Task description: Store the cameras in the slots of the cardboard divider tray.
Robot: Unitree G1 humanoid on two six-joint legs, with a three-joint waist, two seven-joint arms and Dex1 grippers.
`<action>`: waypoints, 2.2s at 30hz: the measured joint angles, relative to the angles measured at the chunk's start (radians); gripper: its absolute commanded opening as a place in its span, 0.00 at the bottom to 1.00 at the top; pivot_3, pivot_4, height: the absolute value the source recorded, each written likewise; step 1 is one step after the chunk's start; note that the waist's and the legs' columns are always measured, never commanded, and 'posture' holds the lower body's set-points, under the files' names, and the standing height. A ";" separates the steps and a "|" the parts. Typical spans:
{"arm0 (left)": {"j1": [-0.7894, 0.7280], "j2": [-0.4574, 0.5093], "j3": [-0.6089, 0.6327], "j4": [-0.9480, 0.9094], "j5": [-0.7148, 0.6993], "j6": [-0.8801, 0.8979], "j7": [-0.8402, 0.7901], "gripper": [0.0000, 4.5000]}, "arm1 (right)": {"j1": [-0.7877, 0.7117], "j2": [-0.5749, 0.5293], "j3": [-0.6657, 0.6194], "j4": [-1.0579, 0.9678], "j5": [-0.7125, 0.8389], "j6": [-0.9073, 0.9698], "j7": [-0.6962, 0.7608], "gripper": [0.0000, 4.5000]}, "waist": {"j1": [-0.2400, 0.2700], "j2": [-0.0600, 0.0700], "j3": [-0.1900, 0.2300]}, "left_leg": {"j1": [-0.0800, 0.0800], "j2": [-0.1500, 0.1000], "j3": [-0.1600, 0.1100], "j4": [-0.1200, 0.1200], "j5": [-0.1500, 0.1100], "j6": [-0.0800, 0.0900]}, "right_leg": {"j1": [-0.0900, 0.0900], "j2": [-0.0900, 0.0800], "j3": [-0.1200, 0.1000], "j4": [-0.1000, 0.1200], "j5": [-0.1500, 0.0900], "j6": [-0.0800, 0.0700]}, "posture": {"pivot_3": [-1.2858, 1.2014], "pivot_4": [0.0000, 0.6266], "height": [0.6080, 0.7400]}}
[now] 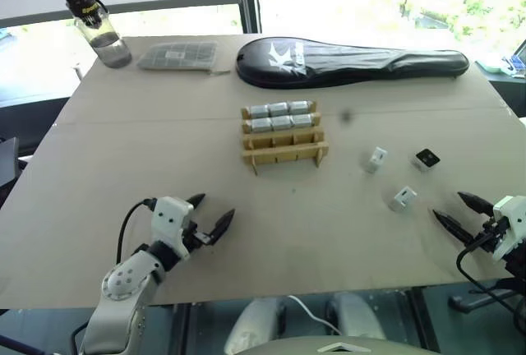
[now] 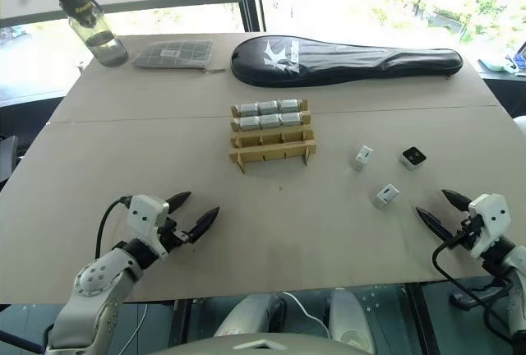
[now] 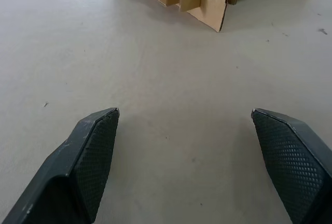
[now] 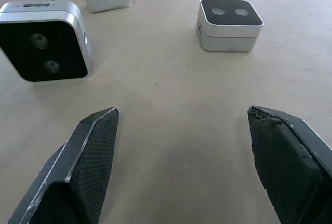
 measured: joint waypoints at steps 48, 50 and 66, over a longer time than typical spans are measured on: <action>-0.356 0.571 0.087 -0.167 -0.441 0.307 -0.721 0.94 | -0.485 -0.414 0.422 0.034 -0.320 -0.275 0.467 0.88 | -0.026 0.002 0.010 | -0.002 0.001 0.000 0.000 0.000 0.000 | -0.001 0.001 -0.001 -0.003 0.000 0.000 | 0.52 0.24 1.00; -0.353 0.578 0.084 -0.154 -0.429 0.290 -0.751 0.94 | -0.568 -0.411 0.463 0.080 -0.329 -0.307 0.511 0.88 | -0.026 0.002 0.010 | -0.002 0.001 0.000 0.000 0.000 0.000 | -0.002 0.001 -0.001 -0.003 0.000 0.000 | 0.52 0.24 1.00; -0.312 0.558 0.079 -0.146 -0.395 0.261 -0.746 0.94 | -0.751 -0.403 0.733 0.017 -0.340 -0.395 0.573 0.88 | -0.026 0.004 0.013 | -0.004 0.001 -0.001 0.000 0.000 0.000 | -0.003 0.001 -0.002 -0.003 0.000 0.000 | 0.52 0.24 1.00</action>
